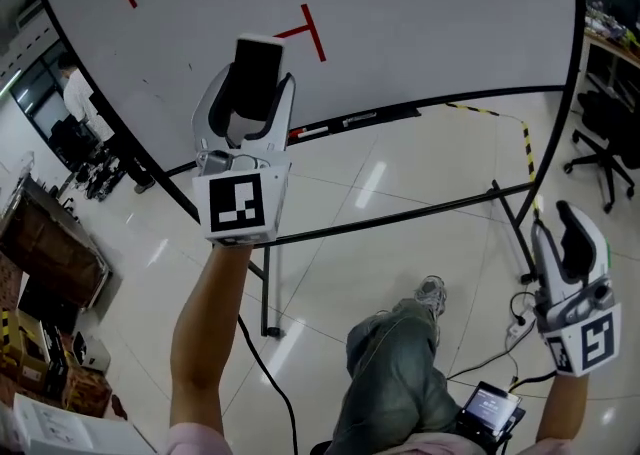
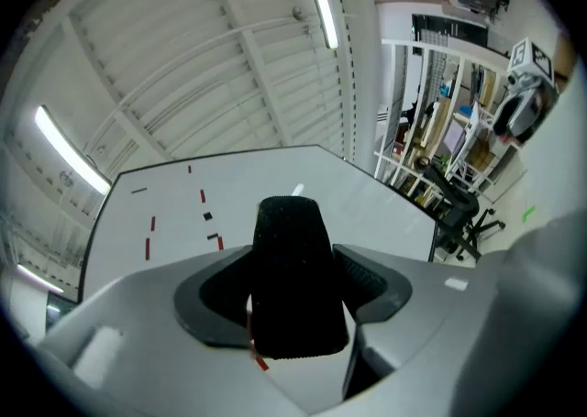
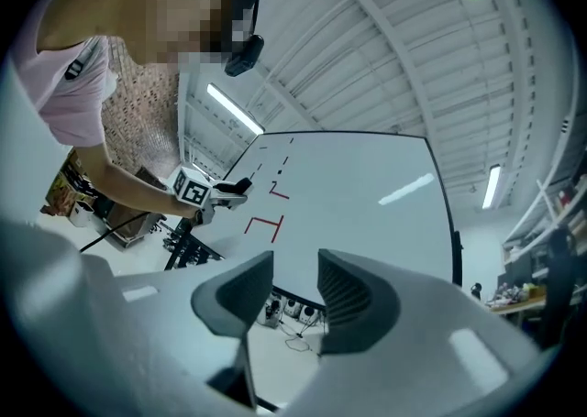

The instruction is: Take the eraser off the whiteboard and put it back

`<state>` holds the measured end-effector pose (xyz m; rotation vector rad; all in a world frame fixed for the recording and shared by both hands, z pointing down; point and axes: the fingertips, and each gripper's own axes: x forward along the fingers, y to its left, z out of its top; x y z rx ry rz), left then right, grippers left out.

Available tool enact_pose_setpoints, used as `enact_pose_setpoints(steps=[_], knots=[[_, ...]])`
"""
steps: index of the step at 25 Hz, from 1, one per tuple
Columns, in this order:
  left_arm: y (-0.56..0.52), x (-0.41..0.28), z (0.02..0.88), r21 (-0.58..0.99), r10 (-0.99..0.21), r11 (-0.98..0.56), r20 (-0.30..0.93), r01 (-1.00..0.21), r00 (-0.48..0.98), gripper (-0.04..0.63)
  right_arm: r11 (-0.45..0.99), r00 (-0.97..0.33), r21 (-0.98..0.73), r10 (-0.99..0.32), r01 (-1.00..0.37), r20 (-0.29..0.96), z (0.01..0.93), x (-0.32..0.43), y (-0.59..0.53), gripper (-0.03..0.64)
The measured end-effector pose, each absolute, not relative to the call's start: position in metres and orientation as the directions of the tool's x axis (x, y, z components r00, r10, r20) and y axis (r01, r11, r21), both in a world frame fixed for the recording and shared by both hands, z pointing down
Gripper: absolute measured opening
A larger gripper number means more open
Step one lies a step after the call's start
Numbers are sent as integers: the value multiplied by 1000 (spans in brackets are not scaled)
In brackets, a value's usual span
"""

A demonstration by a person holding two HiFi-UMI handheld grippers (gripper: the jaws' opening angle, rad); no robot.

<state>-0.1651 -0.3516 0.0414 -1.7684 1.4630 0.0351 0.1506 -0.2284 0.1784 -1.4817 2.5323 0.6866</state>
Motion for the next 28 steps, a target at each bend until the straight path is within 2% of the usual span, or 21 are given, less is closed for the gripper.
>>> enact_pose_setpoints(steps=[8,14,20,28], knots=[[-145,-173,40,-492,-715,-33,-597,-870,365,273,400,-536,365,-710,-841,-457,116,139,-143,147],[-25,-193,77,-402,-713,-23,-636,-915,297,273,426,-584,408,-669,-808,-459,110,119,-85,147],[27,-208,108,-324,-726,-8,-649,-946,228,275,452,-628,441,-628,-775,-460,113,103,-54,147],[9,-202,125,-309,-753,-75,-606,-948,257,275,520,-727,514,-555,-683,-404,125,61,-44,147]])
